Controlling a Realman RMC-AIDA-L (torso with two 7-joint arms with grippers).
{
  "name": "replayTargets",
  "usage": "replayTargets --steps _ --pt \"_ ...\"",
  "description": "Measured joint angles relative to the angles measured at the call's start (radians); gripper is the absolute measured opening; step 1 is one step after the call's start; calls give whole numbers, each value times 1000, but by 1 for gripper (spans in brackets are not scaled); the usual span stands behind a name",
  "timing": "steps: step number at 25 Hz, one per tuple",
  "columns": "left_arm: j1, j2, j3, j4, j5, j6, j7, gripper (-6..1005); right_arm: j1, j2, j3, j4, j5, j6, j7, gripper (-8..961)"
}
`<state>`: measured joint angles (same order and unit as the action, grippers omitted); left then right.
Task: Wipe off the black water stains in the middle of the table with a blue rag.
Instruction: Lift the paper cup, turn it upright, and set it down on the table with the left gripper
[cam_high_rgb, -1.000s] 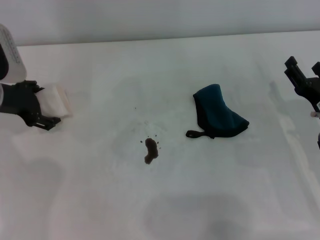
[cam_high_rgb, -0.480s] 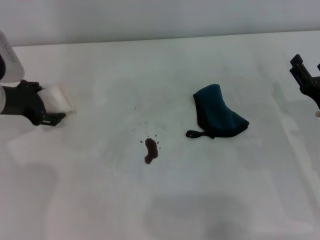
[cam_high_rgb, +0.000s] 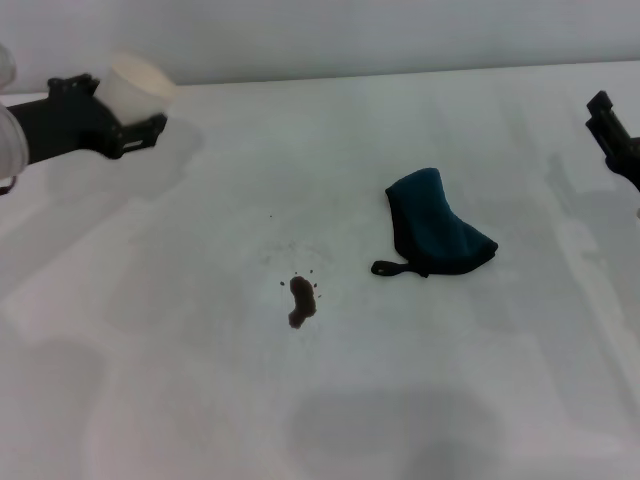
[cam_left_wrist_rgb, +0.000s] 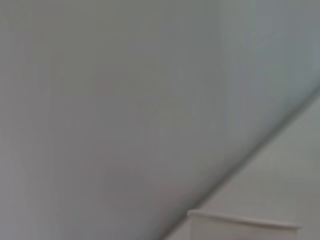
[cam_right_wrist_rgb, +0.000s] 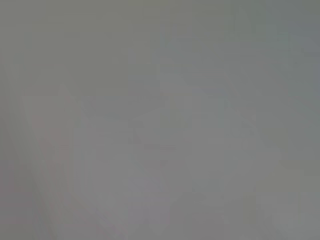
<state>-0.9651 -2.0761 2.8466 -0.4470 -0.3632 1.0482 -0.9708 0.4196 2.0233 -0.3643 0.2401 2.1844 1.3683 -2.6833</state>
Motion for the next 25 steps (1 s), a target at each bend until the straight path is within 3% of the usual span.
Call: replayTargets --steps 8,13,19,25 --pt "220 1 -1 314 -575 94 475 735 -10 -2 -6 -52 0 18 41 870" --pt "334 -4 -2 519 -774 117 746 736 -12 -6 -9 -93 0 13 103 870" --pt "373 -12 -3 611 -843 64 844 736 -15 -8 -10 -122 0 12 128 870" --pt "376 -12 -3 623 -849 -41 841 735 -26 -10 -10 -136 0 9 129 871"
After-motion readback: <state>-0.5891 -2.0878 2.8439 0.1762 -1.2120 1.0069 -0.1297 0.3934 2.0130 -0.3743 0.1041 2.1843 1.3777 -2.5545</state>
